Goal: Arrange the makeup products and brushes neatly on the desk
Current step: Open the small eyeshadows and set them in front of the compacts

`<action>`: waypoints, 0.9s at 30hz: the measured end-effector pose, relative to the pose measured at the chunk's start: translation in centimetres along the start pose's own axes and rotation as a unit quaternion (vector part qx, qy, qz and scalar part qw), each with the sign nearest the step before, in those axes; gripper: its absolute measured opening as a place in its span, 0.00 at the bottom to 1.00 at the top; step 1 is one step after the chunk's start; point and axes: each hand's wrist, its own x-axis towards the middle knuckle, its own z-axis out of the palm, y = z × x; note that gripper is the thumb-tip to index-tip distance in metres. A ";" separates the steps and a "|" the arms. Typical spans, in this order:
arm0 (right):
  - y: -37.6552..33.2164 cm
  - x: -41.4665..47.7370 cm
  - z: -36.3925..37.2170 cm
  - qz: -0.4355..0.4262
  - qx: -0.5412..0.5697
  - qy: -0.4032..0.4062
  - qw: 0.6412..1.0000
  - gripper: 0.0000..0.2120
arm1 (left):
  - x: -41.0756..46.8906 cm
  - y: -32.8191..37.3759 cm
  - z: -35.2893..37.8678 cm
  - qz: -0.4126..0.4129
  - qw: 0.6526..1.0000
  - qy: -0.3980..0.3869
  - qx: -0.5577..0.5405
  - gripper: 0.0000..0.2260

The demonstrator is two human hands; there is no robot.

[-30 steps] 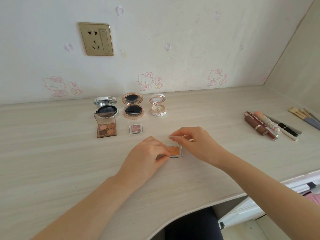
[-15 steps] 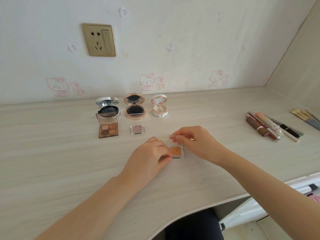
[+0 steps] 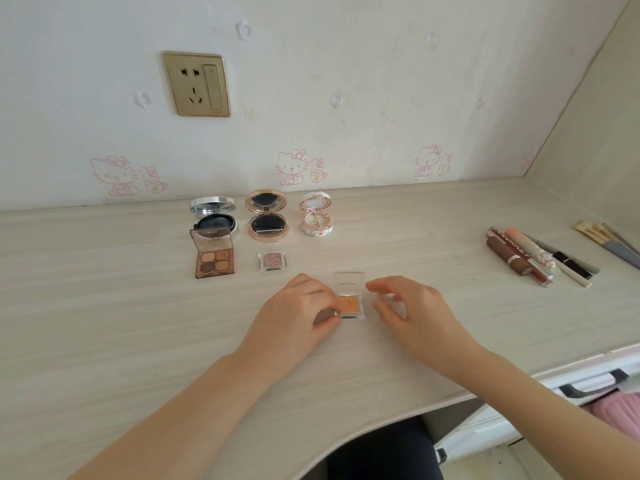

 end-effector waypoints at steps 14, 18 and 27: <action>-0.5 2.2 1.5 -0.056 -0.054 -0.027 0.997 0.12 | 0.8 -0.6 -0.2 -0.013 0.991 -0.017 0.134 0.10; -0.3 3.8 2.1 -0.048 -0.064 -0.023 0.997 0.12 | 0.9 -1.2 0.0 -0.068 0.982 -0.068 0.163 0.22; -0.1 5.8 3.2 -0.050 -0.092 -0.039 0.994 0.15 | 1.0 -1.7 0.2 -0.096 0.970 -0.099 0.203 0.30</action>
